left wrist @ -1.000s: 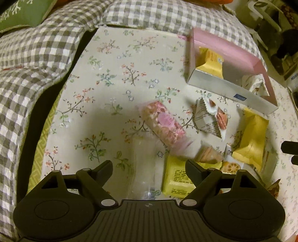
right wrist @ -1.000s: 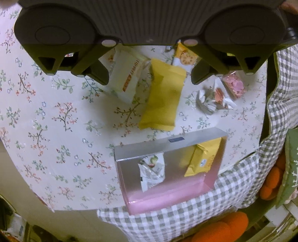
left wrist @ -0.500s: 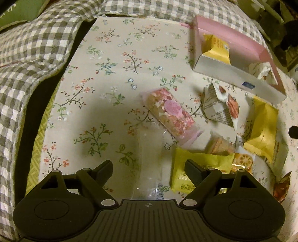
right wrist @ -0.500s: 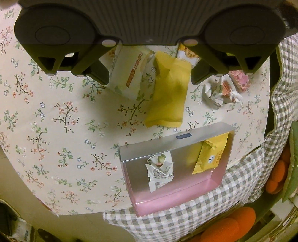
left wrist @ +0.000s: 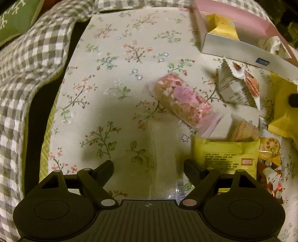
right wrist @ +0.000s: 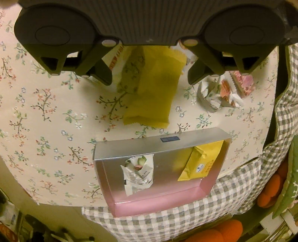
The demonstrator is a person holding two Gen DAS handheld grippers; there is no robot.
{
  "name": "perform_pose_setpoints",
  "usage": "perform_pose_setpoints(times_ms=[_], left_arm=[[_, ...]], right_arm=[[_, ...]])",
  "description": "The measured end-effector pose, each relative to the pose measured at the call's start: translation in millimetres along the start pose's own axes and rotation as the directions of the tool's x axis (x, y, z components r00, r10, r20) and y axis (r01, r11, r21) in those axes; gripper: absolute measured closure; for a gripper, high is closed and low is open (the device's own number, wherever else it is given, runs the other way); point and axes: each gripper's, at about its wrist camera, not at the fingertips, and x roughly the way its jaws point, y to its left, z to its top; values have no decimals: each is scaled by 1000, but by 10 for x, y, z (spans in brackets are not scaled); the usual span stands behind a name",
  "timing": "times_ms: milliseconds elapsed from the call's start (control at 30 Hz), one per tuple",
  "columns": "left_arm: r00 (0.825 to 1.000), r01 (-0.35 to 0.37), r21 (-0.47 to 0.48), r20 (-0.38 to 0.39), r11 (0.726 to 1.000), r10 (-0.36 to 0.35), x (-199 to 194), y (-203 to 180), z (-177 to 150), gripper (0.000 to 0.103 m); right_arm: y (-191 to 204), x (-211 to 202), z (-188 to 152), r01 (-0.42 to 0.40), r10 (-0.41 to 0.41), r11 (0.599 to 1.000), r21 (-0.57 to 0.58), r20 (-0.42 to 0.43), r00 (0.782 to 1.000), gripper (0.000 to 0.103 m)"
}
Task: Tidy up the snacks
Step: 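Grasp a clear tube packet with the left gripper while the right grasps a large yellow packet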
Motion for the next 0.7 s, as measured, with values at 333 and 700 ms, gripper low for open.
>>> perform_pose_setpoints(times_ms=[333,700], left_arm=[[999,47,25,19,999,-47,-83,-78,-9,65],[997,73,1,22,997,-73,-90,-13,19,83]], right_arm=[[78,240,1,29,-29,999,-42,-13,999,44],[85,264,-24,27,-29,998,-64,-27,999,62]])
